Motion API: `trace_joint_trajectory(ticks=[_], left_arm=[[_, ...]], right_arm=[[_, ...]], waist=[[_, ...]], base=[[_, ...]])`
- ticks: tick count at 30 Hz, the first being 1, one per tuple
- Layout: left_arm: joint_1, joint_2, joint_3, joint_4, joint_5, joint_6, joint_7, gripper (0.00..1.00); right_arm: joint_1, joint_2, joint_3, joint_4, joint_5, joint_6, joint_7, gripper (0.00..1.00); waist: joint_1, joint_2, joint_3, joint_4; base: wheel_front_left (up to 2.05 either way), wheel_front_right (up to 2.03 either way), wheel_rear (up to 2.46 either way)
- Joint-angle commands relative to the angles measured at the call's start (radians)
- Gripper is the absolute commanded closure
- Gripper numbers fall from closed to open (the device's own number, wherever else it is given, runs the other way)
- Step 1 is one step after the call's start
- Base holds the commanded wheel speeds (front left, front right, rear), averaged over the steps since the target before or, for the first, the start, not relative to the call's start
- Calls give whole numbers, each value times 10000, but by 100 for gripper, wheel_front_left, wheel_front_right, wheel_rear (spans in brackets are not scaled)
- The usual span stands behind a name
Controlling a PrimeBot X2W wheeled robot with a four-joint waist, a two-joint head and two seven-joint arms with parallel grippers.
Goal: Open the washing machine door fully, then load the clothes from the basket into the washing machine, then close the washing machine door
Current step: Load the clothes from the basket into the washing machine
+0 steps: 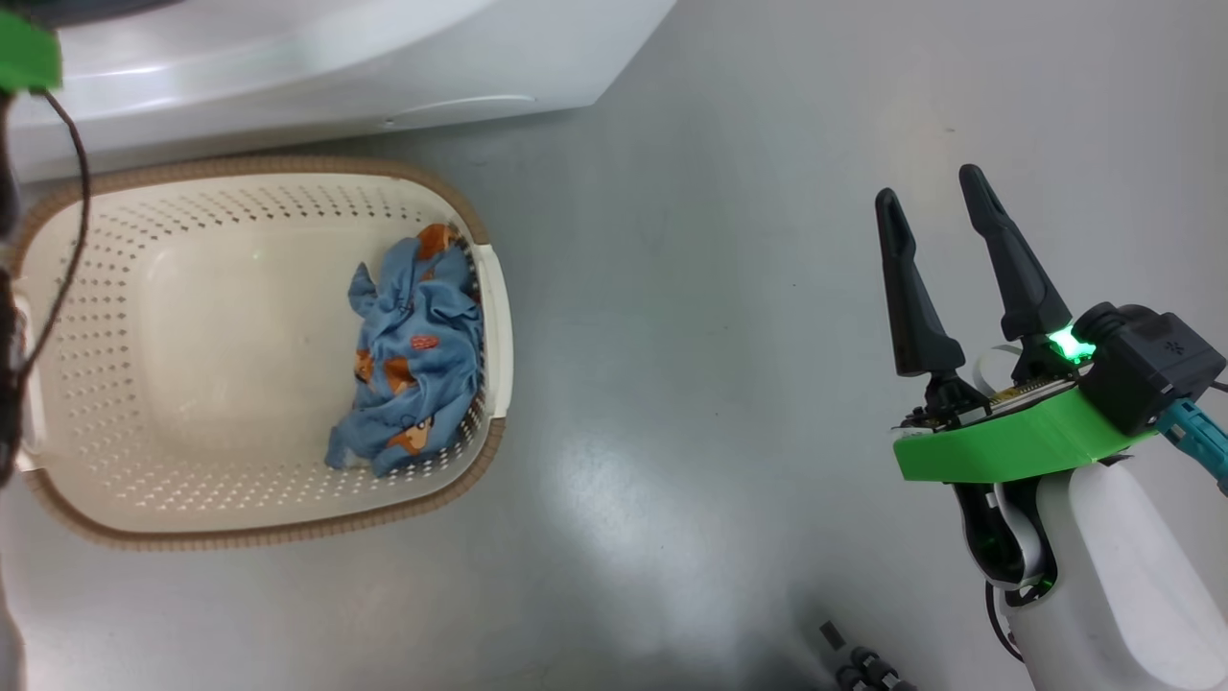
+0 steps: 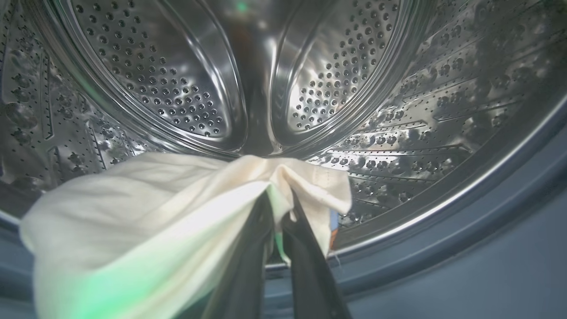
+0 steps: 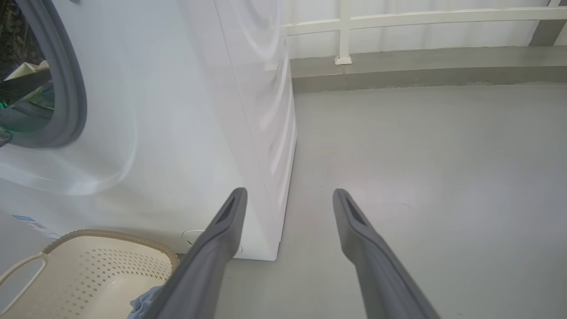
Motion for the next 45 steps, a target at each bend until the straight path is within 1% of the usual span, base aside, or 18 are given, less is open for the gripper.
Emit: trace_joint_trajectory(ticks=[1,10,14,18,24,28,29,35,36,37,38,39,40,45], left_arm=[[-286,352,142,36,191,21,-51,100],[-2114,267,-198,1843,997,73,-51,100],[-2706,308,-347,2237,1420,199,-51,100],[-3117,470,-323,2210,1811,391,-51,100],[-3147,691,-30,1617,2354,620,-51,100],[-3010,618,-145,2370,2592,663,-51,100],[-3010,618,-145,2370,2592,663,-51,100],[-3509,434,-408,3784,2765,796,39,100],[-3590,411,-484,3959,2824,814,79,91],[-3661,390,-552,4149,2870,838,173,69],[-3724,355,-608,4305,2900,838,241,54],[-3780,329,-659,4421,2928,845,275,29],[-3825,311,-693,4526,2942,864,318,0],[-3940,161,-816,4860,2903,807,413,0]], right_arm=[[79,32,174,-204,23,44,-80,0],[-29,195,324,-201,102,44,-80,0],[-75,271,385,-195,141,44,-80,0],[-108,335,464,-187,186,44,-80,0],[-203,400,515,-184,242,44,-80,0],[-175,426,522,-149,244,44,-80,0],[-175,426,522,-149,244,44,-80,0],[-128,443,501,-110,246,44,-80,0],[-123,445,494,-108,246,44,-80,0],[-118,446,490,-106,245,44,-80,0],[-115,447,487,-103,245,44,-80,0],[-115,447,487,-102,243,44,-80,0],[-117,448,491,-99,241,44,-80,0],[-124,450,469,-107,213,44,-80,0]], waist=[[0,0,29,-45],[0,0,268,-406],[0,0,362,-575],[0,0,458,-762],[0,0,595,-975],[0,0,549,-1011],[0,0,549,-1011],[0,0,424,-976],[0,0,398,-961],[0,0,370,-944],[0,0,343,-927],[0,0,319,-910],[0,0,293,-896],[0,0,200,-789]], base=[[0,0,0],[0,0,0],[0,0,0],[0,0,0],[0,0,0],[0,0,0],[0,0,0],[0,0,0],[0,0,0],[0,0,0],[0,0,0],[0,0,0],[0,0,0],[0,0,0]])
